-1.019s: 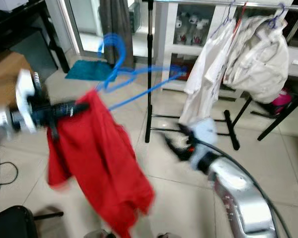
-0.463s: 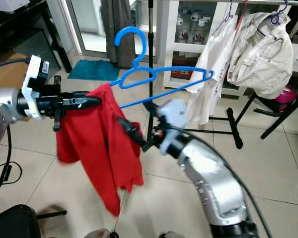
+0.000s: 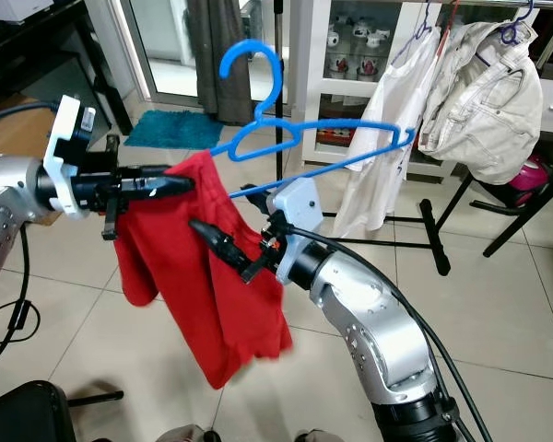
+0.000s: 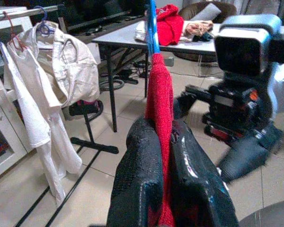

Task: Hang hanger

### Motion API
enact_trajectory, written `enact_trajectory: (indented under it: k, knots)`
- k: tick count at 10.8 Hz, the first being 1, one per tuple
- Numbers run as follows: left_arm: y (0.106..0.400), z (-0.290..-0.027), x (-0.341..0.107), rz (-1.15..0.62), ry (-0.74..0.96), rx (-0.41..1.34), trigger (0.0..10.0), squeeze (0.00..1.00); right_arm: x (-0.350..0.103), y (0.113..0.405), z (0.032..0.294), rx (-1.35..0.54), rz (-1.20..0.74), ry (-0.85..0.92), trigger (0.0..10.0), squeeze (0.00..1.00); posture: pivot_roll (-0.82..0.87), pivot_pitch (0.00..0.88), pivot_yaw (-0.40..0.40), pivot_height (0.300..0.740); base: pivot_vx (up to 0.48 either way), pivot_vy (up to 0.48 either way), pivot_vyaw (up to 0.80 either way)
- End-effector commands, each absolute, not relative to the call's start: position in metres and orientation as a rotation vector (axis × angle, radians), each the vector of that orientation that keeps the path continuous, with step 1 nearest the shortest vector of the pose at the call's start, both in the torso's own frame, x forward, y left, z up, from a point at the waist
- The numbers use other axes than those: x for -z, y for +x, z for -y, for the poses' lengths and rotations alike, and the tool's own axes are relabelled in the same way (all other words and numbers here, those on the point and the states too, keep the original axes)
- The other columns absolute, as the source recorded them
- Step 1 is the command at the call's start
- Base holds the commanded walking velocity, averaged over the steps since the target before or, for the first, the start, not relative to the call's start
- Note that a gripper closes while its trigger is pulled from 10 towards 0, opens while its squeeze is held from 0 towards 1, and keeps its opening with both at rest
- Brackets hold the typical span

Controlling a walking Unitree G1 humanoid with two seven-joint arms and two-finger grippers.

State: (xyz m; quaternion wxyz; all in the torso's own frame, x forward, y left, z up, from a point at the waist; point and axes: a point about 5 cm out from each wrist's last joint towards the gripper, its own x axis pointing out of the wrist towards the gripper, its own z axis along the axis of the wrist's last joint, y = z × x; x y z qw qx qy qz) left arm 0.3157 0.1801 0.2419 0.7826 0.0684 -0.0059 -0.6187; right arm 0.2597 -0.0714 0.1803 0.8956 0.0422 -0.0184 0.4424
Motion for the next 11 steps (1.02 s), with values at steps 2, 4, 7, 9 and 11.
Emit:
enact_trajectory:
  k: [2,4,7,9,11]
  knots:
    - [0.320,-0.180,-0.251,0.054,0.172,1.317,0.0,0.00,-0.184,0.251,0.061,-1.022,0.057,0.091,10.0,0.00,-0.02,0.070,0.068,0.740,0.000,0.000,0.00]
    - [0.325,-0.181,-0.255,0.074,0.187,1.282,0.0,0.00,-0.185,0.246,0.059,-1.088,0.059,0.087,10.0,0.00,-0.02,0.069,0.067,0.740,0.000,0.000,0.00]
    - [0.328,-0.177,-0.257,0.092,0.183,1.279,0.0,0.00,-0.182,0.244,0.059,-1.142,0.045,0.066,10.0,0.00,-0.02,0.065,0.068,0.740,0.000,0.000,0.00]
    - [0.330,-0.172,-0.258,0.098,0.183,1.299,0.0,0.00,-0.180,0.250,0.054,-1.176,0.040,0.042,10.0,0.00,-0.02,0.060,0.069,0.740,0.000,0.000,0.00]
    - [0.331,-0.170,-0.262,0.109,0.187,1.308,0.0,0.00,-0.176,0.256,0.049,-1.208,0.027,0.025,10.0,0.00,-0.01,0.056,0.065,0.740,0.000,0.000,0.00]
